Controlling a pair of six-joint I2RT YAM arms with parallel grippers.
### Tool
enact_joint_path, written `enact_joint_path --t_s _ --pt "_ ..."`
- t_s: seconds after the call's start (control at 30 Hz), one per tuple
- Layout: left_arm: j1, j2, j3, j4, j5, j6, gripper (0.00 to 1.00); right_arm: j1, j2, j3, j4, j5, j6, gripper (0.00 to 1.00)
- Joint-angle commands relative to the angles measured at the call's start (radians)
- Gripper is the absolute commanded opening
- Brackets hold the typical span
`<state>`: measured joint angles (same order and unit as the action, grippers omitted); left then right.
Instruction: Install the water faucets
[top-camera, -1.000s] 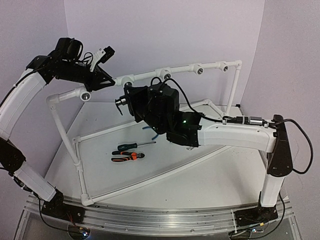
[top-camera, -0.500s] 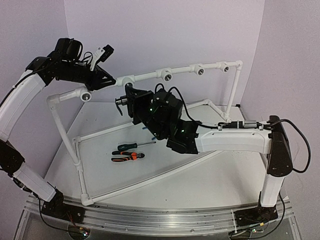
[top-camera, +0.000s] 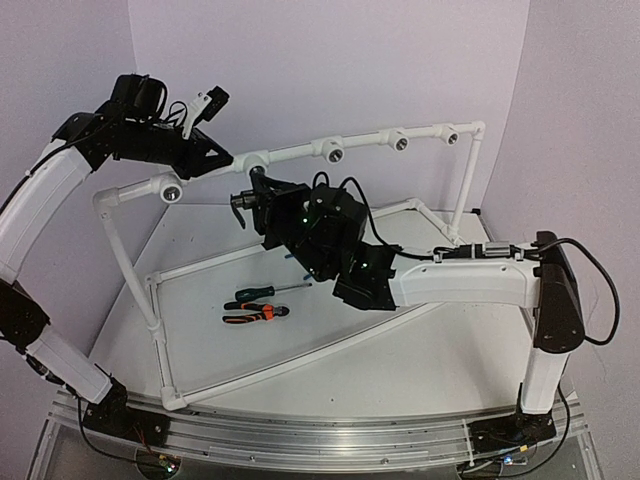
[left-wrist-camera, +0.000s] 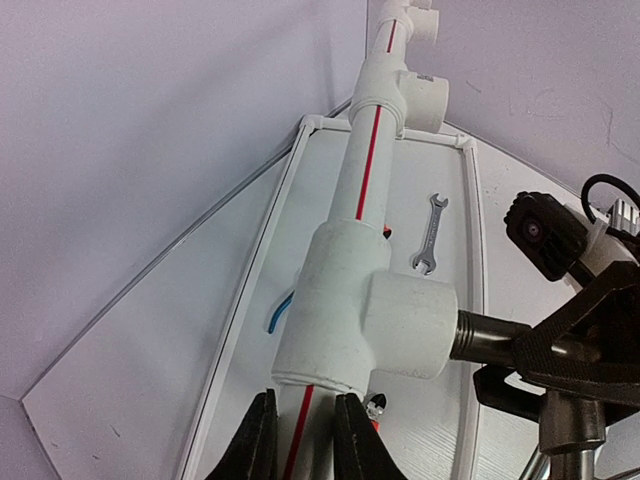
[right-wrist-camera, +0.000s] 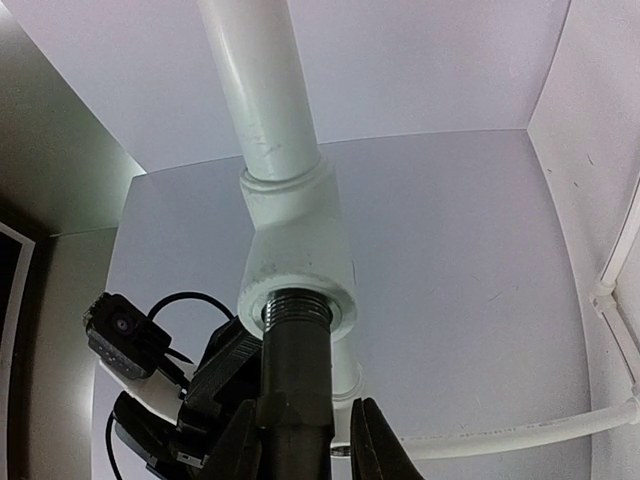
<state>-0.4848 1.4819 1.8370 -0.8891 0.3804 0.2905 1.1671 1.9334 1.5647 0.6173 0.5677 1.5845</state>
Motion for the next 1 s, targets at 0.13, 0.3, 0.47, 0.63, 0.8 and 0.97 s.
enact_joint_path --t_s 0.13,0.3,0.47,0.63,0.8,0.97 --pt "-0.069 0.046 0.062 -0.253 0.082 0.078 0.08 -0.096 0.025 -0.024 -0.005 0.017 0.14 0.0" --pt "-0.069 0.012 0.095 -0.192 0.057 0.164 0.22 -0.096 0.026 -0.041 -0.005 0.023 0.157 0.0" --pt "-0.069 -0.018 0.097 -0.133 0.022 0.241 0.36 -0.096 0.021 -0.056 -0.006 0.031 0.161 0.0" --pt "-0.069 -0.074 0.027 -0.085 0.016 0.373 0.47 -0.096 0.022 -0.059 -0.008 0.037 0.162 0.0" --pt "-0.067 -0.255 -0.22 0.167 -0.037 0.66 0.62 -0.096 0.026 -0.057 -0.013 0.038 0.168 0.0" --pt "-0.067 -0.423 -0.466 0.355 0.032 0.96 0.68 -0.095 0.032 -0.05 -0.018 0.033 0.173 0.0"
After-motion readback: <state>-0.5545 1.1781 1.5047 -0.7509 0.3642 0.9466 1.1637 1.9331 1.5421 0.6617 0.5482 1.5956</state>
